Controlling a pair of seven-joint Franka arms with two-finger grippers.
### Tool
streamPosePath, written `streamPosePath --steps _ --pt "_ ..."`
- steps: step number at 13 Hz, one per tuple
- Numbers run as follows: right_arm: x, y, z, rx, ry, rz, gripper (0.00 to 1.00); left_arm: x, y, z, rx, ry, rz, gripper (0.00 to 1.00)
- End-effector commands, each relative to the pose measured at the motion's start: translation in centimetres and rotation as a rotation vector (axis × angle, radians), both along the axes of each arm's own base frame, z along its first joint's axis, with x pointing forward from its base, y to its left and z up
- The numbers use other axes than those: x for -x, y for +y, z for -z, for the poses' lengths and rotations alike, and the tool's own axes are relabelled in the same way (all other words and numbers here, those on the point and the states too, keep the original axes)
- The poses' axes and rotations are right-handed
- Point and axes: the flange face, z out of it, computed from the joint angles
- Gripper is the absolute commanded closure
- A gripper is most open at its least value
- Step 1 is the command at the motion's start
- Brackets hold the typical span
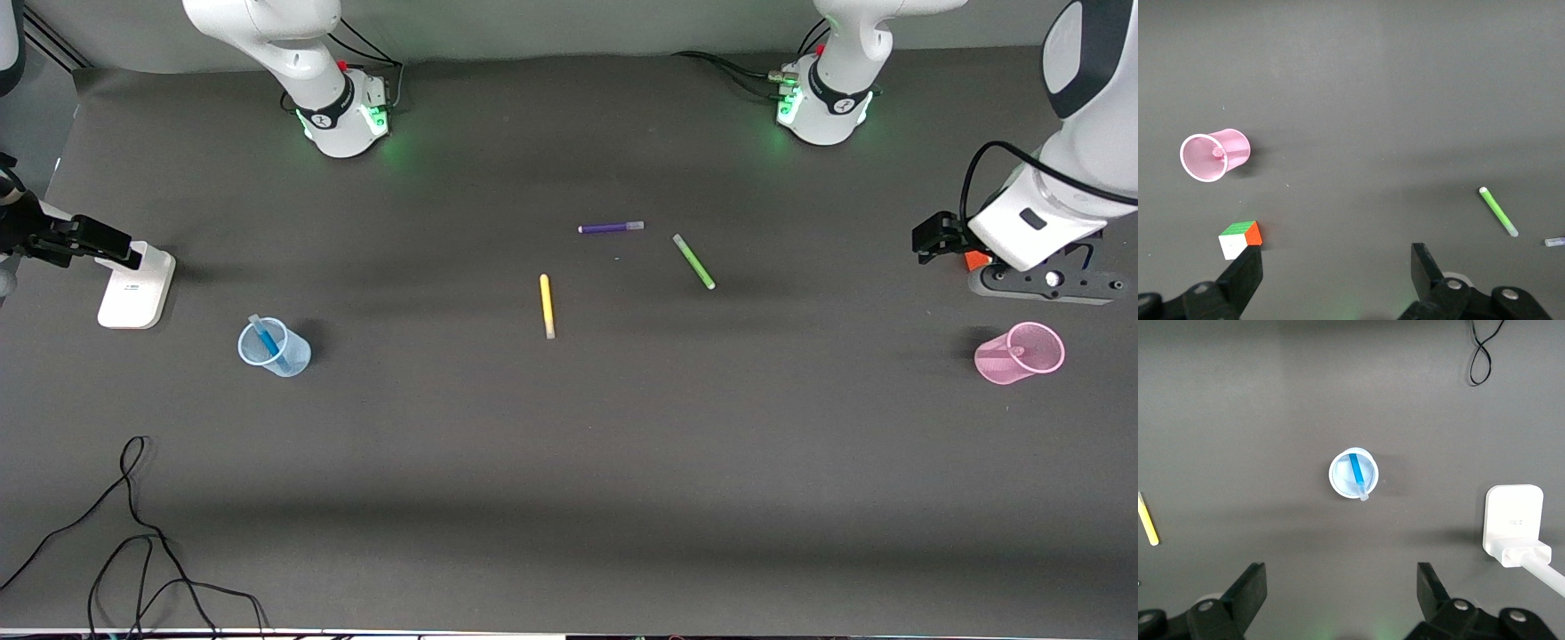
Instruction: Place pink and blue markers in matching cups
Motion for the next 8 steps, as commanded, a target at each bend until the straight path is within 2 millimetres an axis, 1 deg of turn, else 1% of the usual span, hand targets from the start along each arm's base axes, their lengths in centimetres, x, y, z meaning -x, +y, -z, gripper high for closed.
streamPosePath --steps 1,5,8 --pt "0.52 -0.19 -0.78 0.017 0.000 -0.024 0.00 -0.10 0.07 -1.58 0.067 -0.063 0.018 0.01" --pt "0.51 -0.11 -0.78 0.017 0.000 -0.019 0.00 0.09 0.54 -1.42 0.056 -0.038 0.020 0.01" --pt "0.45 -0.11 -0.79 0.018 -0.001 -0.018 0.00 0.21 0.49 -1.33 0.053 -0.027 0.021 0.01"
